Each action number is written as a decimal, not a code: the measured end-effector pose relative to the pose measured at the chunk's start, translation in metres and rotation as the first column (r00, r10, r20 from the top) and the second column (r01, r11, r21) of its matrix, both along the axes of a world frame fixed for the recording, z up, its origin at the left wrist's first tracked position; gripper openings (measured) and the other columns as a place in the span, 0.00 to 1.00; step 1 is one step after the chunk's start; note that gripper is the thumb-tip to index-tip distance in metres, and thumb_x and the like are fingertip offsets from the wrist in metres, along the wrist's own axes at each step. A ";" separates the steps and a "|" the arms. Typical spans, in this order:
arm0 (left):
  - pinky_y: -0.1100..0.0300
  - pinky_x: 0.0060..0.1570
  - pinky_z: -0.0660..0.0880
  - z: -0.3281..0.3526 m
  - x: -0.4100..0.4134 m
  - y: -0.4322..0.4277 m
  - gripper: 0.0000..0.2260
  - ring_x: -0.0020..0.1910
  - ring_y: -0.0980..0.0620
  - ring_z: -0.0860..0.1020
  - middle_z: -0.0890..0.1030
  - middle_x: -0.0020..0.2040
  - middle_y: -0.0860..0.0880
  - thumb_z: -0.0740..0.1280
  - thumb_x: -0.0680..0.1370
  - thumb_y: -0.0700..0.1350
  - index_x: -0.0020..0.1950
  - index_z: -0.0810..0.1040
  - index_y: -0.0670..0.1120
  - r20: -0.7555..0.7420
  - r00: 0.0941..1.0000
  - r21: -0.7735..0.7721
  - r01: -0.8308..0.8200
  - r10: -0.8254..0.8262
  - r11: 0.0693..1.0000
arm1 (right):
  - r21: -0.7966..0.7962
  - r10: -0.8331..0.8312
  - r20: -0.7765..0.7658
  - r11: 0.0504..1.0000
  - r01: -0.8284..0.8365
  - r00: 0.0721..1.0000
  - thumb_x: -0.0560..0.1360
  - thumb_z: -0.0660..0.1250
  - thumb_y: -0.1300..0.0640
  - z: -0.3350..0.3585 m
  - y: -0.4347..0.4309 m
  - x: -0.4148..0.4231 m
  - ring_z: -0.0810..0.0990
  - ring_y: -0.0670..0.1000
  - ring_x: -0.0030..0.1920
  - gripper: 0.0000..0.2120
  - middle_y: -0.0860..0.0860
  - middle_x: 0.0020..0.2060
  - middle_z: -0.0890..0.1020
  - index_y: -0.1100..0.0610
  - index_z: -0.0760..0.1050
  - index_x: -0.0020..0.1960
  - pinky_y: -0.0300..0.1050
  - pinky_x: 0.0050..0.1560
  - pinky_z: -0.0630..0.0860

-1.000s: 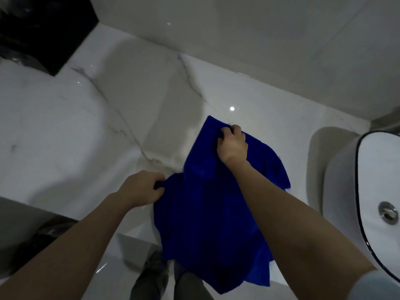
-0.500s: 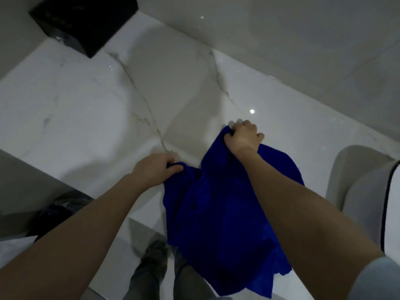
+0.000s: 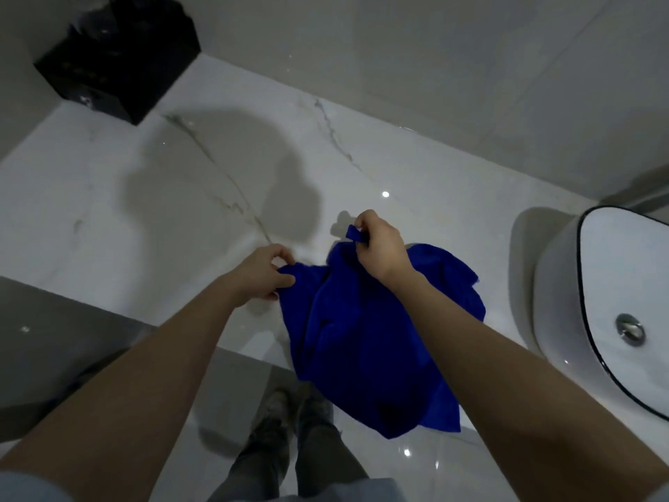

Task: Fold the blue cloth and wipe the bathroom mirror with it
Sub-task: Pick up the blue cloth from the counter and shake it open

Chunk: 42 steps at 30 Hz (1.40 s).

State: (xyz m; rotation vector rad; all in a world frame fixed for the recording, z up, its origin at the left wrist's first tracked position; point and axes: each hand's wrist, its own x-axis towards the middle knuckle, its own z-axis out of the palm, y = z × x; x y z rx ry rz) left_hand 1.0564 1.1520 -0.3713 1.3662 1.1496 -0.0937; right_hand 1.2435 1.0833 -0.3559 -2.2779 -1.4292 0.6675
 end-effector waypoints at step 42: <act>0.57 0.52 0.76 0.075 0.029 -0.077 0.08 0.47 0.50 0.79 0.81 0.47 0.45 0.65 0.76 0.36 0.54 0.78 0.40 0.492 0.822 0.003 -0.332 0.288 0.943 | 0.193 -0.041 -0.300 0.976 0.103 0.953 0.70 0.69 0.64 0.072 -0.062 -0.034 0.72 0.45 0.34 0.10 0.47 0.32 0.74 0.53 0.71 0.35 0.33 0.33 0.68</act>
